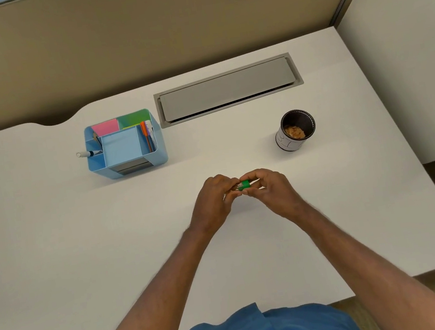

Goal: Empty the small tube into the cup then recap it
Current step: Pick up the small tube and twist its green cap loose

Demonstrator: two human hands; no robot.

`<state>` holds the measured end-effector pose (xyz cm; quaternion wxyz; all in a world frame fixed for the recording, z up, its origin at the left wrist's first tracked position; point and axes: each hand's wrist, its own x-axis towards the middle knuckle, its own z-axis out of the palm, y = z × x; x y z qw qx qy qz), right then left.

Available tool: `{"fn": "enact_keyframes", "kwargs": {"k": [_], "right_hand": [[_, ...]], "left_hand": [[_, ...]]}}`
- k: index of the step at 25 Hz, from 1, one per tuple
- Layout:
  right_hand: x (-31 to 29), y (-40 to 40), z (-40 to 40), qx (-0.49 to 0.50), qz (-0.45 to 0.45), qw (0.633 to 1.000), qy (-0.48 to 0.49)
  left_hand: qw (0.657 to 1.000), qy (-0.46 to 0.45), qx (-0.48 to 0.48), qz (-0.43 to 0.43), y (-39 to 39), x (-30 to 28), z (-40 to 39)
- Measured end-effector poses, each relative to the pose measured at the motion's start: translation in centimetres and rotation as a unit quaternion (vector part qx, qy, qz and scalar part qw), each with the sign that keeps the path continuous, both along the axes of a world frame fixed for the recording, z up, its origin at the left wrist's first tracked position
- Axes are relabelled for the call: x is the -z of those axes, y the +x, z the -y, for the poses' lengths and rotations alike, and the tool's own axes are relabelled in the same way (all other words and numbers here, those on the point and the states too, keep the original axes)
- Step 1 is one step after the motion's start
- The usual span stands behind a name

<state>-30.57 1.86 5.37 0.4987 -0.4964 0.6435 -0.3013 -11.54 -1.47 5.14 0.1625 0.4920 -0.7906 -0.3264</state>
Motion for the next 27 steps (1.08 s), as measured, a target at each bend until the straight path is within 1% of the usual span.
{"fn": "enact_keyframes", "kwargs": {"k": [3, 10, 16, 21, 25, 27], "right_hand": [[-0.1, 0.1, 0.1, 0.003, -0.020, 1.000, -0.016], [-0.5, -0.5, 0.9, -0.031, -0.017, 0.999, 0.003], [-0.9, 0.3, 0.6, -0.019, -0.042, 0.999, -0.023], [-1.3, 0.2, 0.7, -0.044, -0.043, 0.998, -0.020], [-1.5, 0.0, 0.6, -0.052, -0.050, 0.997, -0.018], [-1.6, 0.0, 0.3, -0.037, -0.025, 0.999, -0.002]], "left_hand": [[1.000, -0.010, -0.004, 0.003, 0.0, -0.2, 0.1], [1.000, -0.009, 0.014, -0.001, 0.2, -0.3, 0.3], [1.000, -0.005, -0.001, -0.002, 0.4, -0.6, 0.1], [1.000, -0.005, 0.003, 0.000, 0.6, -0.7, -0.2], [1.000, 0.018, 0.019, -0.013, 0.8, -0.8, 0.0], [0.998, 0.046, 0.035, -0.022, 1.0, -0.8, 0.4]]}}
